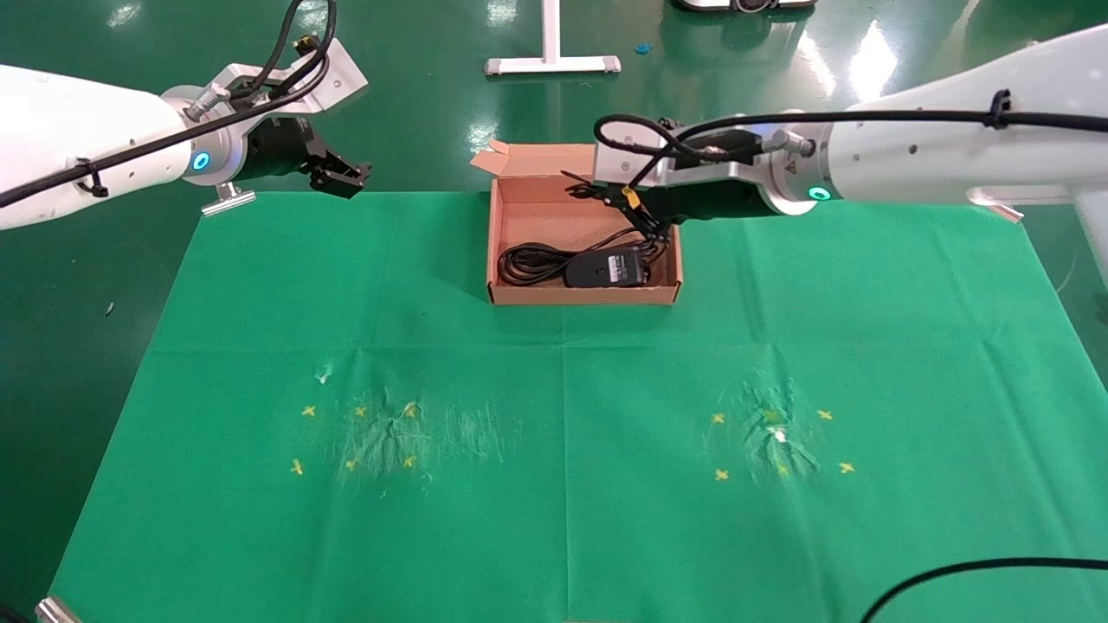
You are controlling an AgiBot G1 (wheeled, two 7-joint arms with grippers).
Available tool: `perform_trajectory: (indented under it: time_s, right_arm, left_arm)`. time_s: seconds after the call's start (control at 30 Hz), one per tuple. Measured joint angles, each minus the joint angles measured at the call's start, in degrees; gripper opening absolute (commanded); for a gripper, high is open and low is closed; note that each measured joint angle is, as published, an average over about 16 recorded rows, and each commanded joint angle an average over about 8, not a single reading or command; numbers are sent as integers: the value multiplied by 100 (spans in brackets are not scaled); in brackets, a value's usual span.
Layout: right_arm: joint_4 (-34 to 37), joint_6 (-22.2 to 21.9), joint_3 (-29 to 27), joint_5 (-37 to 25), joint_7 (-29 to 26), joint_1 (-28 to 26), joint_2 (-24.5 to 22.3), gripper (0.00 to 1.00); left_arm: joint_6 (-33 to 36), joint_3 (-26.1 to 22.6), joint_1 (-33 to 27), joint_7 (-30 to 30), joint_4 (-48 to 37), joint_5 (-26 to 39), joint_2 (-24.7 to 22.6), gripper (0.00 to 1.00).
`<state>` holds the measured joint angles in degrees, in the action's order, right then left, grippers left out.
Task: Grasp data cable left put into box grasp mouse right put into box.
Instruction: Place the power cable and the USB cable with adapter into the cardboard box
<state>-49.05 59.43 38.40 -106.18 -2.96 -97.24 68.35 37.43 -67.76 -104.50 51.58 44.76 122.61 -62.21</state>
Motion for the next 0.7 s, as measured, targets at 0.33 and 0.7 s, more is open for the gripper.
perform_trajectory:
  time_s: [0.33, 0.7]
  right_arm:
    - [65, -48, 29, -68, 10, 10, 10, 100]
    - [-27, 19, -16, 30, 1, 22, -38, 100]
  left_arm:
    - [8, -3, 4, 17, 17, 17, 5, 100]
    - [6, 1, 4, -1, -4, -5, -6, 100]
